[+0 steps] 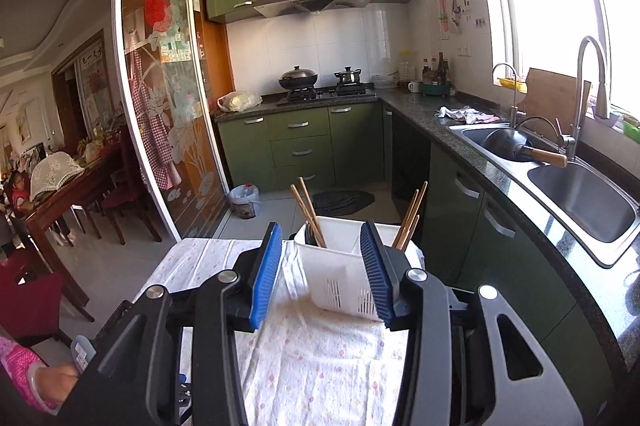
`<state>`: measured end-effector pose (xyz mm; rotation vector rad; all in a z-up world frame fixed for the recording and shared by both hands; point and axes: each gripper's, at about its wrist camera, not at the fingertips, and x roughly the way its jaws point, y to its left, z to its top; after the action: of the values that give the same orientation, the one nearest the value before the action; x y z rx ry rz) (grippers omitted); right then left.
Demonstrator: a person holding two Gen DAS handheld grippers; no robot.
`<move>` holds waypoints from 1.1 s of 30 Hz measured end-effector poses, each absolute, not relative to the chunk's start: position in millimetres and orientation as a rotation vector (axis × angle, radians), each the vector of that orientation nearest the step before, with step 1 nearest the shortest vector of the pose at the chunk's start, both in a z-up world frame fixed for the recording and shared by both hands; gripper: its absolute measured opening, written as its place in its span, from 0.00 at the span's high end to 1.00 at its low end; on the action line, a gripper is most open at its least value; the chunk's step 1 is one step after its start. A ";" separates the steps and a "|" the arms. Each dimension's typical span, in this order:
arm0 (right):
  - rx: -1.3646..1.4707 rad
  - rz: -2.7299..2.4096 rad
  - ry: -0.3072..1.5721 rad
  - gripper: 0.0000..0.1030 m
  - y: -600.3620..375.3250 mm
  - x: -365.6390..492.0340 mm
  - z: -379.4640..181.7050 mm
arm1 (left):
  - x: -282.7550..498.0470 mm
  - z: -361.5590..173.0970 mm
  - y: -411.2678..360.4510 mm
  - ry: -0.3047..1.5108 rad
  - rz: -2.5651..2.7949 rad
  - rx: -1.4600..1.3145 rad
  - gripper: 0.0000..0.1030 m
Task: Organize utensils
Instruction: 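Grasp the clear plastic spoon with the left tool while the right tool grasps the white spoon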
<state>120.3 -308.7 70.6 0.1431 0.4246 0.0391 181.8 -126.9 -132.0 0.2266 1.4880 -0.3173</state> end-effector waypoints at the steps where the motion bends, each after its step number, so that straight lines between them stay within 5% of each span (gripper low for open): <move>1: 0.143 0.049 0.432 0.60 -306.2 117.8 69.6 | 181.1 -133.8 -127.6 1.496 -0.324 0.225 0.76; 5: 0.126 0.068 0.466 0.57 -293.7 112.8 61.7 | 179.2 -135.9 -132.5 1.467 -0.306 0.268 0.77; 7: 0.109 0.089 0.526 0.52 -283.1 113.3 52.8 | 179.8 -137.3 -135.6 1.460 -0.301 0.282 0.87; 9: 0.091 0.132 0.619 0.35 -269.3 118.0 39.1 | 177.7 -137.1 -136.8 1.466 -0.307 0.280 0.92; 12: 0.094 0.221 0.790 0.23 -245.9 125.6 9.0 | 181.7 -135.8 -134.2 1.465 -0.302 0.256 0.92; 17: 0.063 0.320 1.105 0.25 -201.8 136.9 -62.4 | 186.9 -123.8 -102.6 1.442 -0.290 0.188 0.92; 25: -0.071 0.293 1.441 0.56 -153.4 146.9 -154.7 | 181.1 -88.7 -57.9 1.373 -0.293 0.124 0.92; 33: -0.117 0.233 1.506 0.58 -124.0 157.1 -173.1 | 169.8 -74.5 -43.4 1.327 -0.340 0.100 0.92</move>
<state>157.1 -124.0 -173.1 -0.1174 1.5056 0.2332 169.8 -43.4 -74.5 0.0998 1.3274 -0.3399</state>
